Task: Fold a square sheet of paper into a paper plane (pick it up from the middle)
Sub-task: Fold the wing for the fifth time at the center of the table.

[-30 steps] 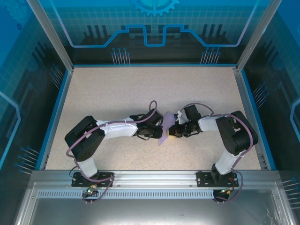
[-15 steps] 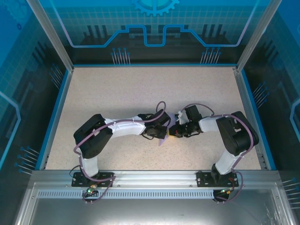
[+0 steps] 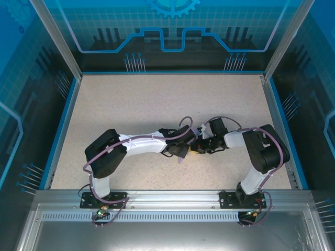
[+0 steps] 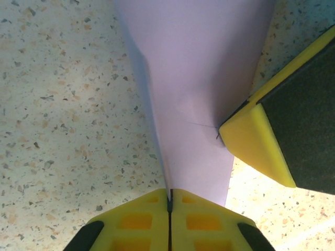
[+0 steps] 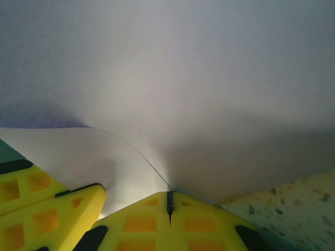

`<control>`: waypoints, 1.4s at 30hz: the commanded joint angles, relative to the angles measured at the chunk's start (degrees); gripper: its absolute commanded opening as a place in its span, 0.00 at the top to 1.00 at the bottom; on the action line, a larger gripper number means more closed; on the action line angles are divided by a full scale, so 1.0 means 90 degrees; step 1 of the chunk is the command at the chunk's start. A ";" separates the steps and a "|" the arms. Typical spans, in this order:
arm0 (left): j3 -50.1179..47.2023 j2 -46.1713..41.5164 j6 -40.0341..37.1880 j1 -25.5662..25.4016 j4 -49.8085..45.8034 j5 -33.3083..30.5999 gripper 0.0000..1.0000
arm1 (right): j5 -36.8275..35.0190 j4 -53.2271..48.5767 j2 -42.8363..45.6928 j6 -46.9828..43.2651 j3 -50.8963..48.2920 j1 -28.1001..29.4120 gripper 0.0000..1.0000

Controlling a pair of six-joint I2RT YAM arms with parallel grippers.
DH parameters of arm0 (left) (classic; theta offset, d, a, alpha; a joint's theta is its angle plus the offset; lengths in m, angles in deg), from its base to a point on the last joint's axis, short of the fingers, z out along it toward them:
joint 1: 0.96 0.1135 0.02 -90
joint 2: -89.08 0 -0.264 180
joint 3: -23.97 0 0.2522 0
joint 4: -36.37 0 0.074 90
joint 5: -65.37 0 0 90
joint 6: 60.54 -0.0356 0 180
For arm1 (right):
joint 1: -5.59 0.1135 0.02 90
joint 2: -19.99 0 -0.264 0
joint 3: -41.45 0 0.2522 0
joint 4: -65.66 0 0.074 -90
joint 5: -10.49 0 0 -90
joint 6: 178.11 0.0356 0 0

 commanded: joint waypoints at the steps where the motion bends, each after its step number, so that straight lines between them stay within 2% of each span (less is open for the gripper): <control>1: 0.0212 0.0140 -0.0232 -0.0138 -0.0376 -0.0438 0.98 | -0.0413 -0.0383 -0.0093 -0.0037 -0.0181 -0.0162 1.00; 12: 0.0282 0.0289 -0.0698 -0.0341 -0.0404 -0.0878 1.00 | -0.0165 -0.0196 -0.0045 0.0106 -0.0205 -0.0206 1.00; 21: 0.0476 0.0462 -0.0937 -0.0498 -0.0363 -0.0923 1.00 | 0.0153 0.0160 -0.0041 0.0361 -0.0320 -0.0308 1.00; 42: 0.0678 0.0793 -0.1084 -0.0620 -0.0389 -0.0929 0.99 | 0.0151 -0.0219 0.0367 0.0247 -0.0361 -0.0442 1.00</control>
